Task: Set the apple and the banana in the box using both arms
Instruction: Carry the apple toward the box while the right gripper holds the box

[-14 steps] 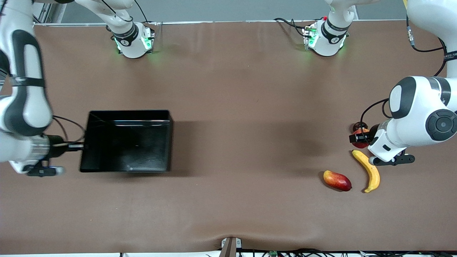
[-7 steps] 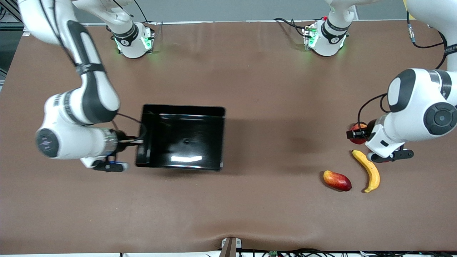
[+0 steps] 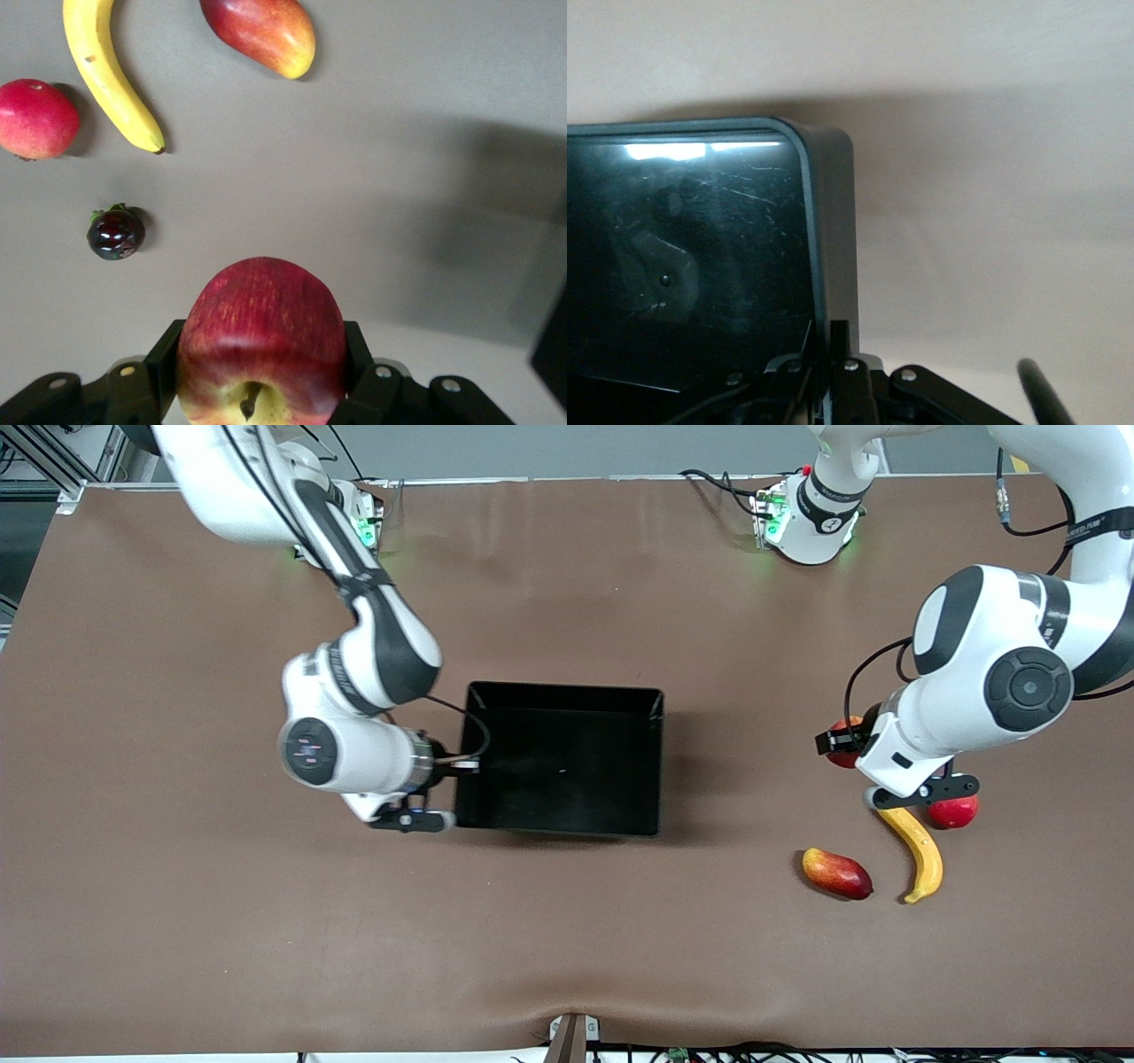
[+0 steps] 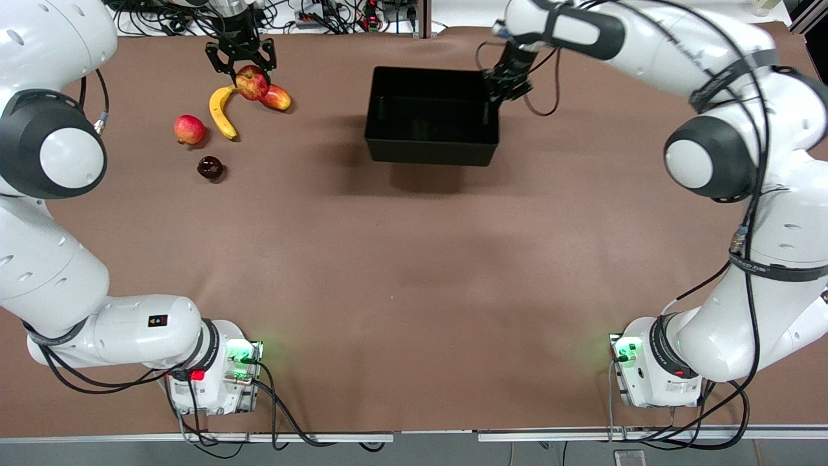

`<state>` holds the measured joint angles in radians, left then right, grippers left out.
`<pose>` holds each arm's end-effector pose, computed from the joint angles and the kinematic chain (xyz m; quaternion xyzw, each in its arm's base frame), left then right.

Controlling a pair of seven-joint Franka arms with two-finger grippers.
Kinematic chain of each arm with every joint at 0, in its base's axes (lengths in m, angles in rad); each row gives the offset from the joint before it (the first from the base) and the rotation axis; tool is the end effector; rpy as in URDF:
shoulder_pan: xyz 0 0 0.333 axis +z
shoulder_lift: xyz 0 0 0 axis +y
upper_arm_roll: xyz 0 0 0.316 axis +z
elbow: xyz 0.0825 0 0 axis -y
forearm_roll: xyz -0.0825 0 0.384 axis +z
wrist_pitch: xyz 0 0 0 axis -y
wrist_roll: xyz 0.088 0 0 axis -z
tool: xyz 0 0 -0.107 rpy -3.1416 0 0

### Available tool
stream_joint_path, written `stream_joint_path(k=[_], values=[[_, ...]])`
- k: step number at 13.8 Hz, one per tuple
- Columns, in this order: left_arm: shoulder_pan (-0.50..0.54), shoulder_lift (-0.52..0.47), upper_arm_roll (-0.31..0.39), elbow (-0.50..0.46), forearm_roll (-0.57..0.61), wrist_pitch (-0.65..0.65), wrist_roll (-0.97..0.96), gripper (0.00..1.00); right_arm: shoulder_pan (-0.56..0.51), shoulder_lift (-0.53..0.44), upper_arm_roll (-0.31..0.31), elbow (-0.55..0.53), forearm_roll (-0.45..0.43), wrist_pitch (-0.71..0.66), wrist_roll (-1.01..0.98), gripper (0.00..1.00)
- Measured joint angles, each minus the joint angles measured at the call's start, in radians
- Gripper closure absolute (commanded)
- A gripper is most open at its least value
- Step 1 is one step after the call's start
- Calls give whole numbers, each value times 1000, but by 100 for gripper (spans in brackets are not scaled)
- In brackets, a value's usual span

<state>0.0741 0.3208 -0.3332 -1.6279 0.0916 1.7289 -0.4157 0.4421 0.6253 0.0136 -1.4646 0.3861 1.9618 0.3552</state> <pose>0.6124 -0.1332 0.4276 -0.9925 -0.0688 0.0975 0.0258 0.6205 0.3297 0.3091 -0.9817 0.0361 0.1273 0.1372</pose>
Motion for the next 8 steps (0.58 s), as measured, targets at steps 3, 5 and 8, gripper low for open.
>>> stream_joint_path(k=[3, 5, 8], values=[[-25, 14, -2, -5, 0, 28, -32, 100, 49, 47, -1, 0, 28, 78, 3, 100], [-59, 28, -4, -7, 0, 53, -88, 100, 79, 71, -1, 0, 30, 128, 34, 100], [-118, 47, -6, -42, 0, 132, -170, 100, 97, 97, -1, 0, 30, 167, 62, 24]])
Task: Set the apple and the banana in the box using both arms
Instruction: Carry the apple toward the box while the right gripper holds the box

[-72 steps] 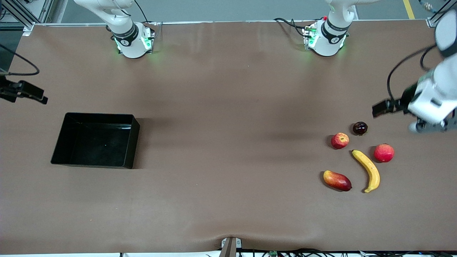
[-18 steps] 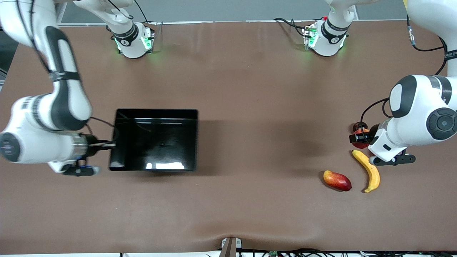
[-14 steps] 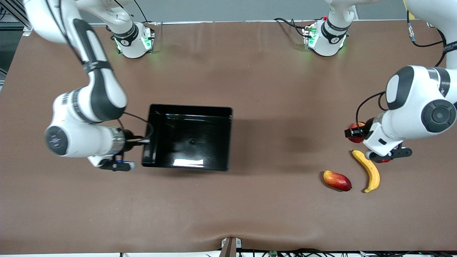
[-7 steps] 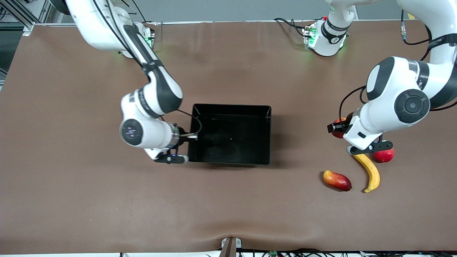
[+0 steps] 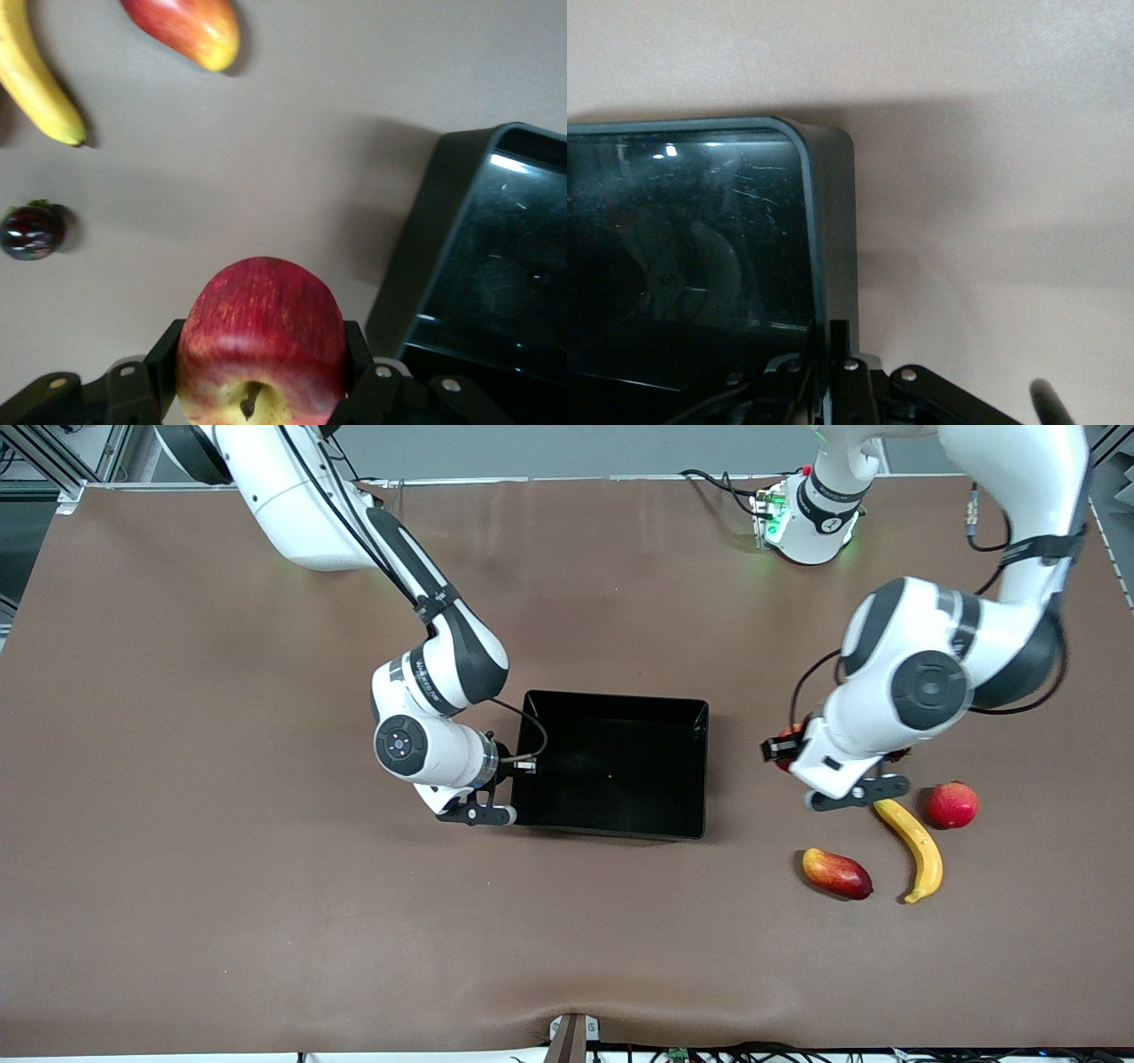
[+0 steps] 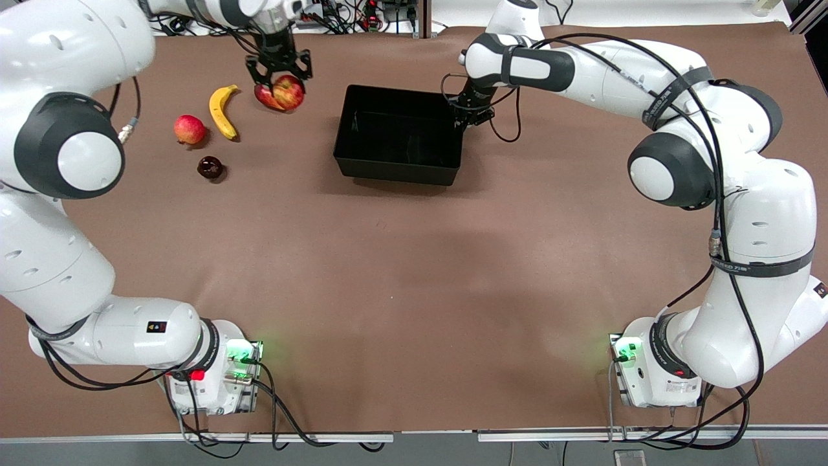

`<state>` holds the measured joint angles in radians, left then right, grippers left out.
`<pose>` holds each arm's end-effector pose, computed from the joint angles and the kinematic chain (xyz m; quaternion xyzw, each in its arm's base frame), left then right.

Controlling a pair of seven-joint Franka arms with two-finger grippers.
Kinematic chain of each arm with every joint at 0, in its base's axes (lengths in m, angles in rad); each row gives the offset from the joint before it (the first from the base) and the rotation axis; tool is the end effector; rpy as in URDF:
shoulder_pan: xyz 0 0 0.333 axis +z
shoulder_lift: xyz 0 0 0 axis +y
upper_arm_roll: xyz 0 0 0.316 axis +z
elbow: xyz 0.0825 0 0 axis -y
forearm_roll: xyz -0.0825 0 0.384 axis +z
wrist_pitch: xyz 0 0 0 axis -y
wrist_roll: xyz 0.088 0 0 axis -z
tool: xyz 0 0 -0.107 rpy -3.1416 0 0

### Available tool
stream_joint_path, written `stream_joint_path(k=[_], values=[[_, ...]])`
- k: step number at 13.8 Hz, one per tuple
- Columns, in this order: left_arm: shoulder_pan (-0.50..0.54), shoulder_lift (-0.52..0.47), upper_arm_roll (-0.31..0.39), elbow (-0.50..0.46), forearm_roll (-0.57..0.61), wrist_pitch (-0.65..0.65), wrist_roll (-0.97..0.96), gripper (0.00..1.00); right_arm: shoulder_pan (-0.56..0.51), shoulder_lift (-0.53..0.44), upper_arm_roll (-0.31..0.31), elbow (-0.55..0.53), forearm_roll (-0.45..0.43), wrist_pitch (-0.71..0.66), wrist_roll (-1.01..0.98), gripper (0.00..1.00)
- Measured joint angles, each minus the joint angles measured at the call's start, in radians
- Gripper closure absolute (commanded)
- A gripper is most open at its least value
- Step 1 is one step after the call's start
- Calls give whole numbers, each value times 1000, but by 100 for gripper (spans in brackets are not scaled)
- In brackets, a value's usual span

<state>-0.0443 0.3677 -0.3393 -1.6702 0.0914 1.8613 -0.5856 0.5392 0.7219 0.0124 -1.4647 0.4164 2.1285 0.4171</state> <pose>0.6011 -0.2131 0.3895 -0.9928 -0.0899 0.0767 0.0201 0.6010 0.3890 0.2525 -0.9827 0.0499 0.1073 0.1426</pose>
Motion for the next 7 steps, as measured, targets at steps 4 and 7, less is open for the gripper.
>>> stream_joint_path(k=[4, 7], values=[[-72, 15, -1, -56, 0, 123, -88, 100, -2, 1, -11, 13, 5, 0, 4, 0], [-122, 53, -1, -62, 0, 217, -147, 100, -16, -12, -21, 43, 5, -10, 4, 0]])
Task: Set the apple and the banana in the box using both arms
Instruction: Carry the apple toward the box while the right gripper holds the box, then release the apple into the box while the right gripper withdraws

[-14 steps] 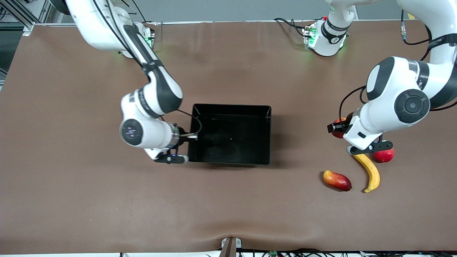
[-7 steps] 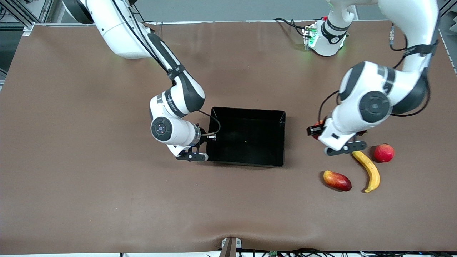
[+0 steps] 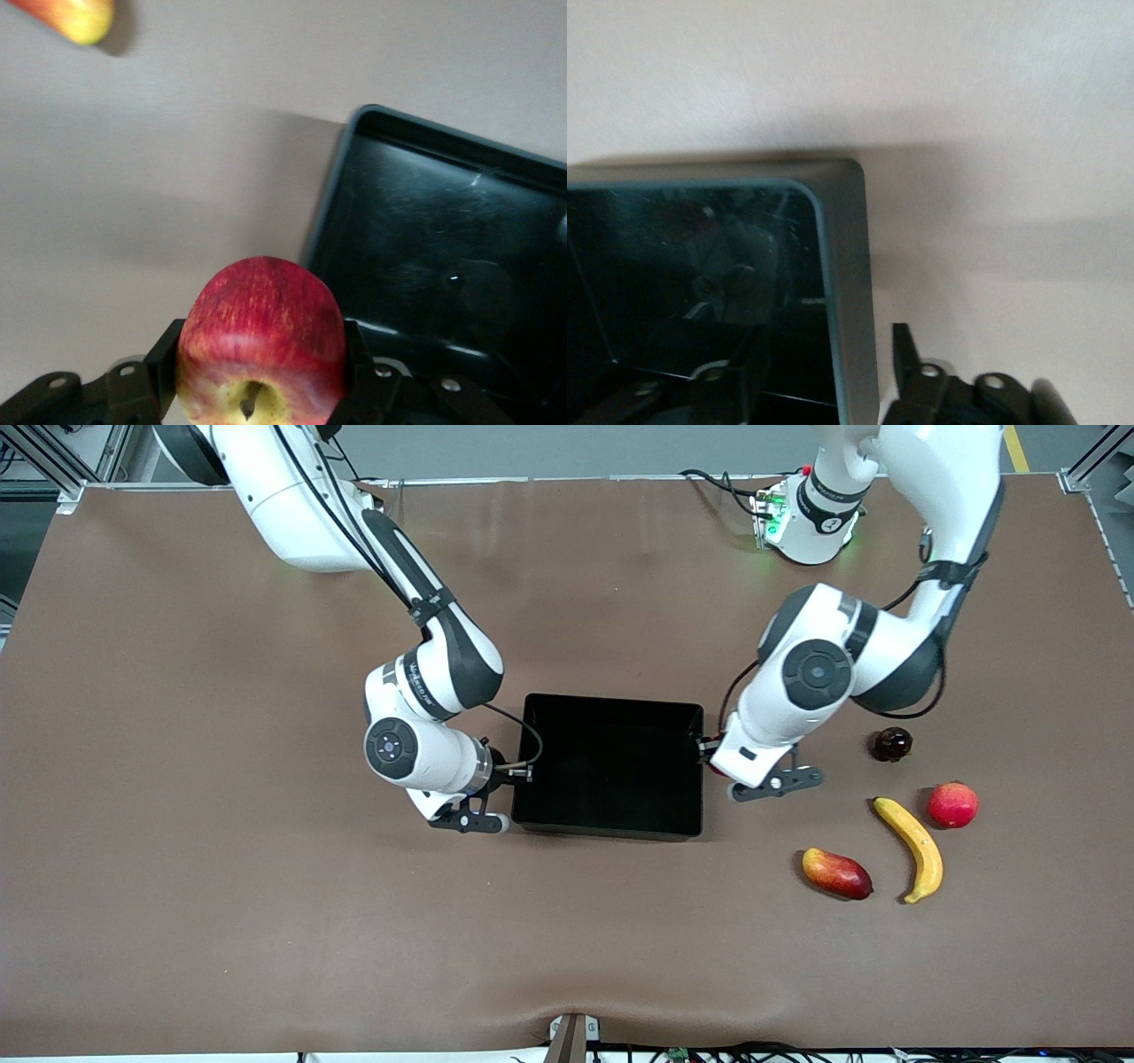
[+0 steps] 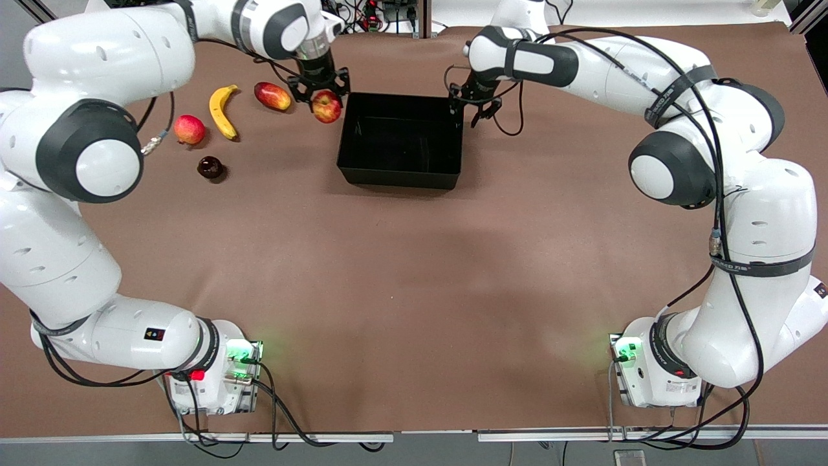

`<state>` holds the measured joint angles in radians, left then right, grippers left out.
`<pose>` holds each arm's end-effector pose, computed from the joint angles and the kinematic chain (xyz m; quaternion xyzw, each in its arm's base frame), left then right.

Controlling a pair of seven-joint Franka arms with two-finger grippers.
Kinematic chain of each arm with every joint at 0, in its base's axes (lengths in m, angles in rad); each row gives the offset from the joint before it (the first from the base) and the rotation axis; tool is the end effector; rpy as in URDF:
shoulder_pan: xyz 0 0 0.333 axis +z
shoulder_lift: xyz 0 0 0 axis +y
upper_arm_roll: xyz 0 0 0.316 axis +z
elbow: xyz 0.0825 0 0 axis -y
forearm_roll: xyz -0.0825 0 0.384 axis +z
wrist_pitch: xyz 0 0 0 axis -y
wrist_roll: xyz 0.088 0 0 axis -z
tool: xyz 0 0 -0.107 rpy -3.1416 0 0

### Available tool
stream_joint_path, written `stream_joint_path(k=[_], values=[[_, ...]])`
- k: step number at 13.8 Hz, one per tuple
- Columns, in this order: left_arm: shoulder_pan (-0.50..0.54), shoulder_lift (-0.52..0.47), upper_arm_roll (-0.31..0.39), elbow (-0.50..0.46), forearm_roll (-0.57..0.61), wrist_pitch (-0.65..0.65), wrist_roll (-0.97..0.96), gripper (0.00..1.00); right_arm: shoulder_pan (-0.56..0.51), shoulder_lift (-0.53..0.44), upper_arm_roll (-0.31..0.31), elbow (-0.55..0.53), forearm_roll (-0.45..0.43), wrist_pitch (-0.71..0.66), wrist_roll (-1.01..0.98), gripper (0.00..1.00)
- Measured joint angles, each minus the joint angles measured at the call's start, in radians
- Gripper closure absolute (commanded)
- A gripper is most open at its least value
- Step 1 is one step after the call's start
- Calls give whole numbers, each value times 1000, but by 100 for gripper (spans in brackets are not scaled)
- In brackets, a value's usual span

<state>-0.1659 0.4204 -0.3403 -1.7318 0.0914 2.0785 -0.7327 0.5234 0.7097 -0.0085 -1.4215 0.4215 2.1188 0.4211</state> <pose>0.5803 -0.2937 0.3461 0.9941 0.1018 -0.0365 0.0099 0.6224 0.3749 0.2799 -0.9825 0.0631 0.0843 0.1537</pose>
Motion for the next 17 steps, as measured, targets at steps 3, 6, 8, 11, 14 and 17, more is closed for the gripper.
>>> stream_joint_path(k=[3, 6, 8, 11, 14, 17], values=[[-66, 70, 0, -2, 0, 123, -85, 100, -55, -14, -8, 88, -5, -104, -2, 0], [-125, 157, 1, -4, 0, 194, -148, 100, -146, -28, -13, 197, -58, -235, -34, 0], [-135, 204, 2, -5, 0, 199, -151, 100, -210, -32, -16, 250, -73, -324, -54, 0], [-138, 243, 2, -7, 0, 199, -151, 71, -327, -71, -19, 305, -76, -457, -128, 0], [-140, 250, 2, -5, 12, 199, -151, 0, -440, -150, -19, 312, -100, -564, -153, 0], [-135, 245, 4, 25, 58, 200, -151, 0, -511, -233, -17, 312, -209, -649, -203, 0]])
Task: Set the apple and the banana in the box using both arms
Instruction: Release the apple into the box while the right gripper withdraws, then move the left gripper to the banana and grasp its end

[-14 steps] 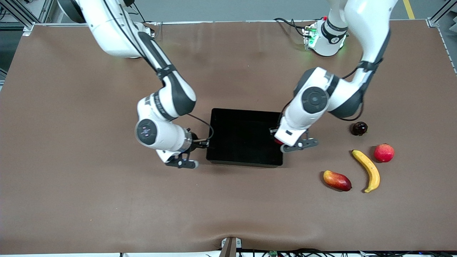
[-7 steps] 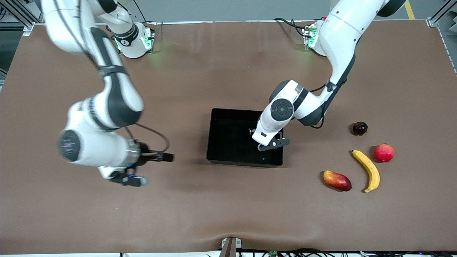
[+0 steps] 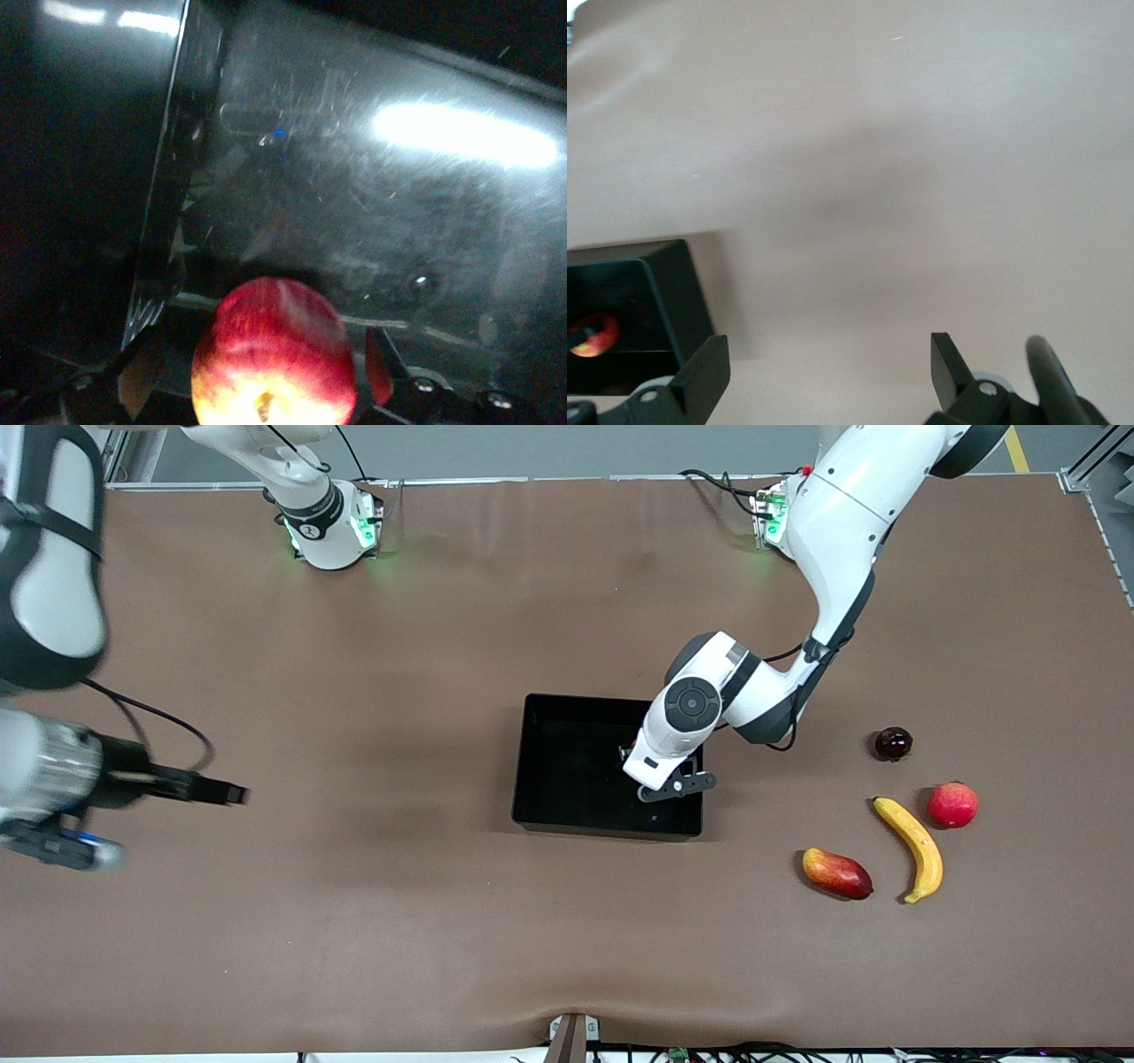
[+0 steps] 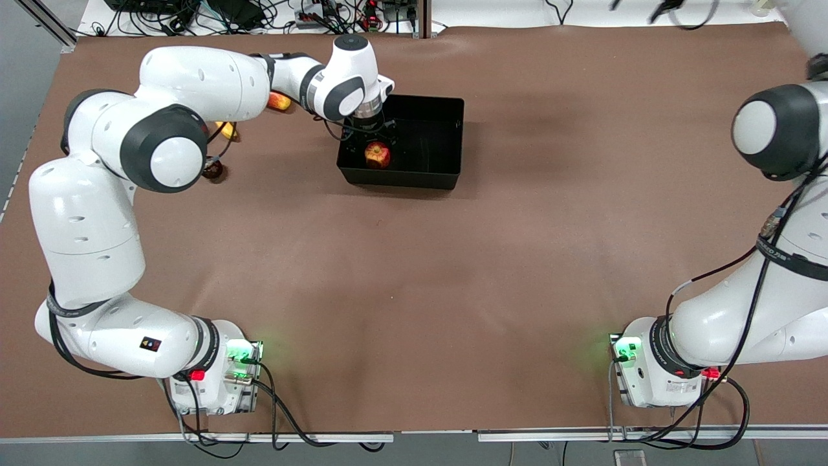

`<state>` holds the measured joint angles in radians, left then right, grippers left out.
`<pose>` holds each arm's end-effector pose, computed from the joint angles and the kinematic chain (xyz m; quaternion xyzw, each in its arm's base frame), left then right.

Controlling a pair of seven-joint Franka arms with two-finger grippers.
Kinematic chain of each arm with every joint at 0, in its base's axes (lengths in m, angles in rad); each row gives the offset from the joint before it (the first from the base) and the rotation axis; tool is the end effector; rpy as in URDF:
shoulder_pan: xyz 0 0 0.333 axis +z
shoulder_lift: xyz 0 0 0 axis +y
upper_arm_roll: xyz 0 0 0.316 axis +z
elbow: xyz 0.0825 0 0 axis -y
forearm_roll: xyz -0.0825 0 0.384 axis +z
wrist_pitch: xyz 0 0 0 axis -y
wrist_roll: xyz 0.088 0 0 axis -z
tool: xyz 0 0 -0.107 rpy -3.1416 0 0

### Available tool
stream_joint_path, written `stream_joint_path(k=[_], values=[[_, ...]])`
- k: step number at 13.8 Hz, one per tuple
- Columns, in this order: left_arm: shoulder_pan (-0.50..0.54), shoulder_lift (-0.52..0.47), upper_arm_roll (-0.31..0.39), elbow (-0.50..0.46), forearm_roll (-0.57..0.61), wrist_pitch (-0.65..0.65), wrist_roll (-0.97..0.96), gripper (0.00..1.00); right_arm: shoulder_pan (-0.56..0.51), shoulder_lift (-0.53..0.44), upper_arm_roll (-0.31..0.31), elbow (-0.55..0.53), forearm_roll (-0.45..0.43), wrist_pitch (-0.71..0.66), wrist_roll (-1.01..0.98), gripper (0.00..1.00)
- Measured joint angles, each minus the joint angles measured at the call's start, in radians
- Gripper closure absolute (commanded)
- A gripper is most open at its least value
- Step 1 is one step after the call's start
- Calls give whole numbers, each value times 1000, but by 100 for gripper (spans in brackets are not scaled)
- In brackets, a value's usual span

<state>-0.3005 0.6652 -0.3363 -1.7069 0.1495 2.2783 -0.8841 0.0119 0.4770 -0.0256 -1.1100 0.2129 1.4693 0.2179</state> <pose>0.5516 -0.3768 0.2179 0.9931 0.1037 -0.0520 0.0170 0.6787 0.0194 0.5379 -0.9872 0.1092 0.0685 0.0937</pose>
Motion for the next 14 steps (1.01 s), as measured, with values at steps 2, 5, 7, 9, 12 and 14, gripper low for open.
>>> stream_joint_path(k=[2, 5, 7, 9, 12, 14], values=[[11, -35, 5, 44, 5, -38, 0, 0, -42, -51, 0, -1, -23, -48, -30, 0], [81, -125, 11, 144, 9, -232, 16, 0, -84, -139, 0, -18, -82, -73, -78, 0], [143, -171, 14, 174, 11, -294, 87, 0, -86, -218, 0, -53, -132, -79, -123, 0], [219, -185, 18, 172, 24, -306, 175, 0, -92, -316, 0, -124, -145, -84, -136, 0], [342, -164, 23, 144, 99, -305, 268, 0, -97, -458, 2, -246, -147, -83, -146, 0], [415, -135, 24, 121, 169, -277, 279, 0, -96, -512, 13, -294, -152, -79, -148, 0]])
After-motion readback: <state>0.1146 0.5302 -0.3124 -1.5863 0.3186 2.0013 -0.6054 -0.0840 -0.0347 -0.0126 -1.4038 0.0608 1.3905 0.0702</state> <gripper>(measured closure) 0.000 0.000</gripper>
